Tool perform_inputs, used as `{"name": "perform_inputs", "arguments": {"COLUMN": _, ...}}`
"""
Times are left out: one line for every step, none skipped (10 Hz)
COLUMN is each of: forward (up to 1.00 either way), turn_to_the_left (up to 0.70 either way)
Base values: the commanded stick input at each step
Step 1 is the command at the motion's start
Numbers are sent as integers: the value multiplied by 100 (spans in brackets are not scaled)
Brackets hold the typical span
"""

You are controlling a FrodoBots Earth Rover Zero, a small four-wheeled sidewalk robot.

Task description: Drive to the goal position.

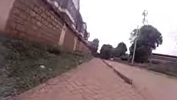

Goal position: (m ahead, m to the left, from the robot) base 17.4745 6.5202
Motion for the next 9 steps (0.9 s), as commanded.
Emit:
{"name": "perform_inputs", "arguments": {"forward": 50, "turn_to_the_left": -50}}
{"name": "perform_inputs", "arguments": {"forward": 50, "turn_to_the_left": -50}}
{"name": "perform_inputs", "arguments": {"forward": 50, "turn_to_the_left": -50}}
{"name": "perform_inputs", "arguments": {"forward": 50, "turn_to_the_left": -50}}
{"name": "perform_inputs", "arguments": {"forward": 50, "turn_to_the_left": -50}}
{"name": "perform_inputs", "arguments": {"forward": 50, "turn_to_the_left": -1}}
{"name": "perform_inputs", "arguments": {"forward": 50, "turn_to_the_left": 14}}
{"name": "perform_inputs", "arguments": {"forward": 50, "turn_to_the_left": 8}}
{"name": "perform_inputs", "arguments": {"forward": 50, "turn_to_the_left": 13}}
